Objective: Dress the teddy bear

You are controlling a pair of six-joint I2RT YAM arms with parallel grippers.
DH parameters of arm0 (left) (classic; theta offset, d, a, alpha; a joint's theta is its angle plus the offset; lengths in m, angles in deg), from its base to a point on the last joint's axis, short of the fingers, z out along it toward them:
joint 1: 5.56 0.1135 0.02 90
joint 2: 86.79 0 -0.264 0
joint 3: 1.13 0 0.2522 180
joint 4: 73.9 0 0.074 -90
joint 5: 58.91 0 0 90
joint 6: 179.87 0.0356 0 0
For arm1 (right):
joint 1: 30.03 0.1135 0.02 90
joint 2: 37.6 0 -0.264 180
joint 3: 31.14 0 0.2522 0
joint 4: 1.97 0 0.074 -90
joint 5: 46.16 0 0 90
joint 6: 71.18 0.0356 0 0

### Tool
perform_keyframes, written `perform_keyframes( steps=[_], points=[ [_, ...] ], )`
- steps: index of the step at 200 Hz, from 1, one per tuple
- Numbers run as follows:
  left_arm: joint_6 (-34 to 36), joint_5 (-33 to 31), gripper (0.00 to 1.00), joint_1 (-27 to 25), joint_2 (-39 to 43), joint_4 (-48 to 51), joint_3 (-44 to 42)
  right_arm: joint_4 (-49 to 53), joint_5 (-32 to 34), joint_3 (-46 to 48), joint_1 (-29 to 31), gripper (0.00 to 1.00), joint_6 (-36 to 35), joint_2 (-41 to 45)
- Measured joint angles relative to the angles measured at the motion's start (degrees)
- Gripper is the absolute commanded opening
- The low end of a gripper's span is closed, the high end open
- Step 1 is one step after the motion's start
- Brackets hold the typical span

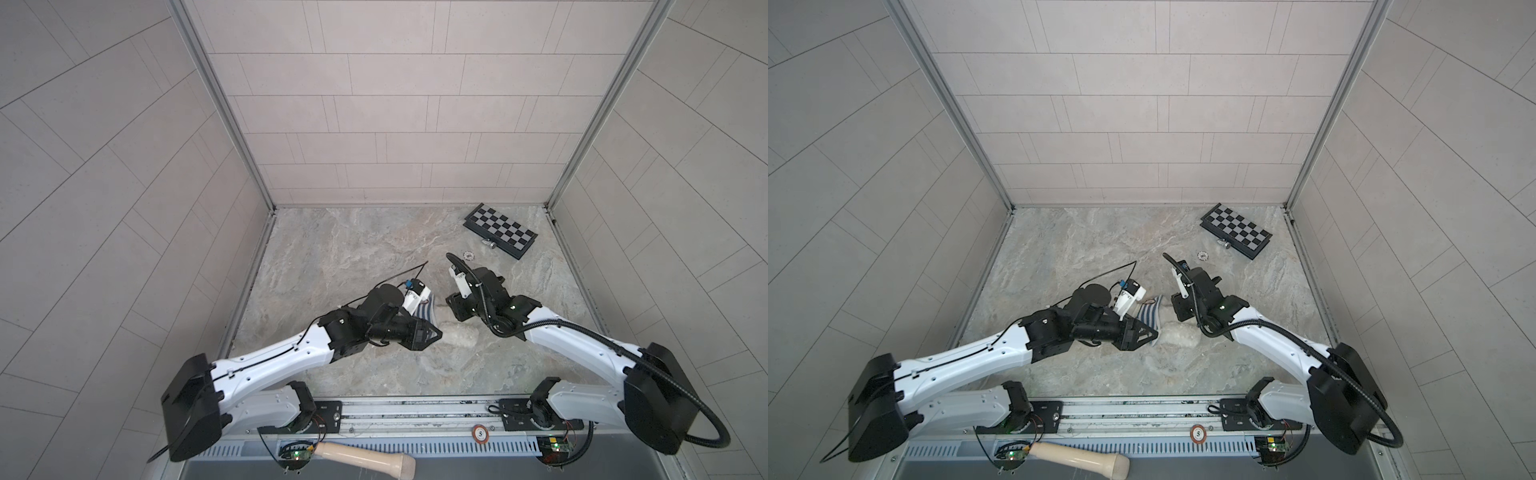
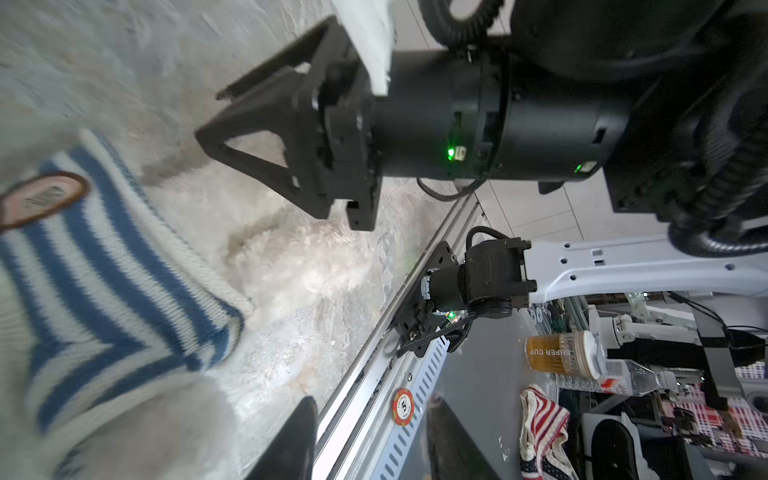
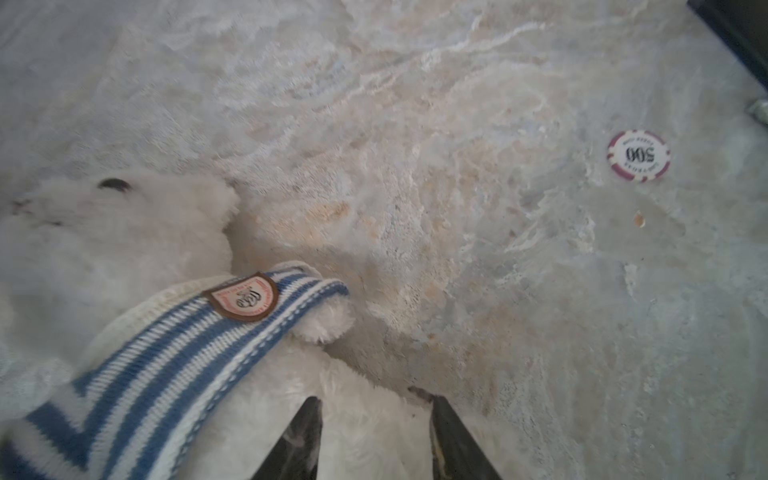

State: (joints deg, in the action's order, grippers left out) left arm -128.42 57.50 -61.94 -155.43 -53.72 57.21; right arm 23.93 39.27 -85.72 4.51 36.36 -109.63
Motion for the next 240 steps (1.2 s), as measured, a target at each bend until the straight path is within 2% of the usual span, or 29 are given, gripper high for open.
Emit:
perform_keyframes(
  steps=[24,66,120,145,165,185,211,240],
  points=[
    [-1.22,-0.39,0.4,1.55,-3.04,-1.2,-2.82,1.22,-1.25,0.09,-0.02,0.4,1.22,-1.9],
    [-1.44,-0.61,0.33,9.4,-3.15,-1.95,-8.94,-0.59,-2.47,6.25,3.34,0.39,6.27,0.81],
    [3.21,-3.78,0.33,18.6,-3.15,-0.57,-10.23,-4.04,-0.92,11.61,17.53,0.37,17.86,6.84],
    [6.19,-8.59,0.41,20.37,-1.77,4.02,-9.55,-7.43,-0.48,11.67,22.62,0.38,22.12,8.9],
    [7.8,-12.7,0.46,20.33,2.16,8.07,-8.22,-7.87,1.68,11.93,23.37,0.41,23.41,14.56],
    [8.72,-16.61,0.47,18.49,6.34,11.89,-5.31,-7.39,5.75,13.81,22.82,0.44,23.12,23.78],
    [8.5,-18.69,0.49,10.38,6.47,14.51,1.62,-3.63,8.24,16.26,18.05,0.46,22.91,32.76],
    [5.07,-16.79,0.51,1.29,-1.33,12.66,9.44,-0.72,7.65,19.45,10.45,0.46,22.51,36.57]
  ],
)
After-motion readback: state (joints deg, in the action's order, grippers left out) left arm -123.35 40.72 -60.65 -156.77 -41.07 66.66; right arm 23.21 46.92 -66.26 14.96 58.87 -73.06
